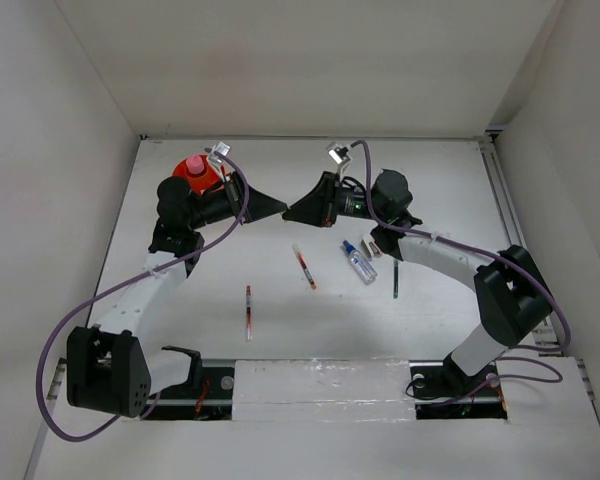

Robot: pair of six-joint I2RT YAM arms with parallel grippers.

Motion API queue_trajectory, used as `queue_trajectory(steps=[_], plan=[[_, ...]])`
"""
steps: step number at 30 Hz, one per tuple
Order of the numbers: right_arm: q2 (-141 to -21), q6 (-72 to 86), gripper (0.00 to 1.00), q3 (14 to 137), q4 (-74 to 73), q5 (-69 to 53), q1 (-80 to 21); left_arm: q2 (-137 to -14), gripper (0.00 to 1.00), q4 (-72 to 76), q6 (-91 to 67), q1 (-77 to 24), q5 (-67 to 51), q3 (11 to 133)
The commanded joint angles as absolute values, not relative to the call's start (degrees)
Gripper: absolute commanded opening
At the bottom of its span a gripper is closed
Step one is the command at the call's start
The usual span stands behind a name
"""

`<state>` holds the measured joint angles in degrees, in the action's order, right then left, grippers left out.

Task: Sort the stationery into containers
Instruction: Pass the stationery from the right arm to the left, then place the stationery into the container

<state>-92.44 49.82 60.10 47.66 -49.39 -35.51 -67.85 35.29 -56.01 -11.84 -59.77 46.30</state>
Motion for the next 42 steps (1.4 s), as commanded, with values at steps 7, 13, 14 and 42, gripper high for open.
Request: queue_trajectory(steps=[7,13,14,42], plan=[[-91.49,53.52,0.02,59.94,56.59,-52.03,-35.51,-65.74,0.0,41.83,-57.22,-11.87,-58.97,45.89],[-94.47,58.43,0.21,60.47,63.0,-52.56,-35.51,-63.81,0.0,41.84,-56.16,-11.87,-57.83,45.35],[-94.48,59.14,0.22,60.47,63.8,-53.08,-35.51,-63.81,0.0,41.84,-56.16,-11.87,-57.83,45.35],[-81.13,28.84,1.0,54.58,24.28,-31.24,-37.35,-67.84,0.0,7.49,-37.8,-11.87,-30.35,67.2]])
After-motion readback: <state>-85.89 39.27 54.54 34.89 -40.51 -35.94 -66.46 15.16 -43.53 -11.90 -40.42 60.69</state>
